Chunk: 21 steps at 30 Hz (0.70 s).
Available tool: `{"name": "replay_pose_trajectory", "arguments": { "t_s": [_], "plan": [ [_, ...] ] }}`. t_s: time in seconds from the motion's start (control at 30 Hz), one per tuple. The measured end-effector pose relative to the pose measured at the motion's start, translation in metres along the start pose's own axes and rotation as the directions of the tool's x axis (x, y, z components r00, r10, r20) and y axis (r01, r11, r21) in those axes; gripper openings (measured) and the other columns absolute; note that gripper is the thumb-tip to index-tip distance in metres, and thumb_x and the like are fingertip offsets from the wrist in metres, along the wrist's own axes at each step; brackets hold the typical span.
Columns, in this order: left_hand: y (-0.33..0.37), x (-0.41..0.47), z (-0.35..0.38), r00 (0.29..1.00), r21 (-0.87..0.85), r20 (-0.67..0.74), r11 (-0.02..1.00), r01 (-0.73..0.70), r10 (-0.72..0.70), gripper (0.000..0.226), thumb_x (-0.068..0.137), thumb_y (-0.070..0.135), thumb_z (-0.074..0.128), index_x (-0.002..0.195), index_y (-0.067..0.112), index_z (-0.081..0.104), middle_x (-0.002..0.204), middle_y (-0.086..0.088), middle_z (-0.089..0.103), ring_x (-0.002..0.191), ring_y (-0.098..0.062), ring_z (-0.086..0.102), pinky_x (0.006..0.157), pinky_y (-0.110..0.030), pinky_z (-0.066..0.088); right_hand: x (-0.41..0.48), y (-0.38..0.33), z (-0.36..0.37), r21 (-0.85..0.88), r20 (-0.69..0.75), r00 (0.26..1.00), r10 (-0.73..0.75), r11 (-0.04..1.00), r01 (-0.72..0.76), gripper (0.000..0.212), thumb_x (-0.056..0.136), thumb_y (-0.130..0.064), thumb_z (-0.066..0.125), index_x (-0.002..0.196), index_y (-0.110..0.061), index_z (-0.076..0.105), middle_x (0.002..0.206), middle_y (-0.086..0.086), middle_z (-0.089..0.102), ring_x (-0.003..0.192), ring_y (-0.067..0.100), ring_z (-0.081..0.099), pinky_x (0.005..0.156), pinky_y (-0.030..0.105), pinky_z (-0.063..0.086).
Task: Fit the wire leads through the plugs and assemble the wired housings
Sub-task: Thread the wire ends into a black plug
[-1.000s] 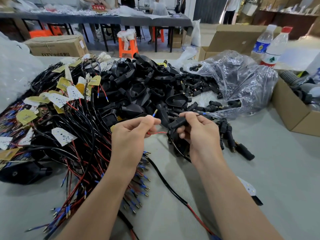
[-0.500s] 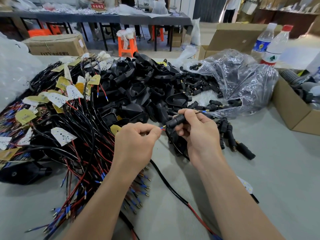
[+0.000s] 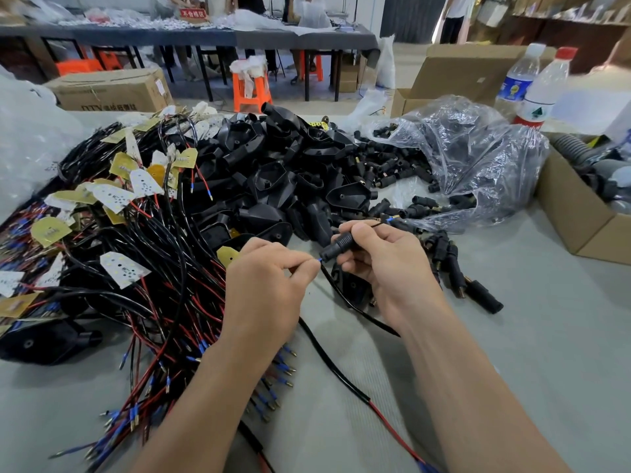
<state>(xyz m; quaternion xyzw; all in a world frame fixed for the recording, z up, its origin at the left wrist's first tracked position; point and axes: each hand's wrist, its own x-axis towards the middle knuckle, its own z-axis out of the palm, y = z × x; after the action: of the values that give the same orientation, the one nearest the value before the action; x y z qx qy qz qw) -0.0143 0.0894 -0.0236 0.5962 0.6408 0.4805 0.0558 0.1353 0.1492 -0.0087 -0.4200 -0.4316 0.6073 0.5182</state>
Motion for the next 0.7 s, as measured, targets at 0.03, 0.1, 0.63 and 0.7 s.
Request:
{"name": "replay_pose_trajectory", "arguments": {
  "t_s": [0.03,0.1,0.63,0.7],
  "plan": [
    [0.0016,-0.0012,0.0004,0.998,0.022,-0.054,0.999,-0.038,0.039,0.011,0.082,0.019,0.085,0.077,0.029,0.082,0.067,0.027,0.062,0.088,-0.003,0.054,0.081,-0.007,0.038,-0.0002,0.0002,0.0007,-0.002,-0.004,1.000,0.001,1.000,-0.001,0.023,0.102,-0.007,0.055,0.091,-0.005,0.075,0.088,0.017,0.074,0.061,0.018,0.062,0.056,0.023,0.054],
    [0.0052,-0.0014,-0.0001,0.990,0.002,-0.141,1.000,-0.023,0.024,0.013,0.077,0.021,0.088,0.085,0.029,0.083,0.080,0.029,0.065,0.091,-0.004,0.059,0.085,-0.011,0.043,-0.0016,-0.0001,0.0030,0.008,-0.020,1.000,-0.015,1.000,0.015,0.023,0.102,-0.007,0.056,0.088,-0.005,0.075,0.080,0.014,0.073,0.061,0.018,0.063,0.055,0.022,0.053],
    [0.0018,0.0034,-0.0021,0.991,-0.116,0.019,0.985,0.130,-0.129,0.028,0.075,0.016,0.089,0.067,0.039,0.075,0.082,0.021,0.069,0.088,-0.002,0.064,0.080,-0.021,0.052,-0.0006,0.0010,0.0028,0.017,-0.075,0.997,0.002,1.000,-0.001,0.024,0.101,-0.006,0.055,0.085,-0.007,0.073,0.075,0.011,0.071,0.055,0.015,0.060,0.051,0.021,0.051],
    [0.0006,0.0043,-0.0025,0.986,-0.132,0.010,0.978,0.165,-0.165,0.024,0.076,0.018,0.089,0.067,0.037,0.076,0.081,0.016,0.069,0.084,-0.003,0.065,0.078,-0.027,0.053,-0.0016,0.0018,0.0035,-0.020,-0.050,0.999,-0.004,1.000,0.003,0.021,0.099,-0.005,0.056,0.087,-0.005,0.074,0.076,0.013,0.071,0.056,0.015,0.060,0.052,0.021,0.051]
  ]
}}
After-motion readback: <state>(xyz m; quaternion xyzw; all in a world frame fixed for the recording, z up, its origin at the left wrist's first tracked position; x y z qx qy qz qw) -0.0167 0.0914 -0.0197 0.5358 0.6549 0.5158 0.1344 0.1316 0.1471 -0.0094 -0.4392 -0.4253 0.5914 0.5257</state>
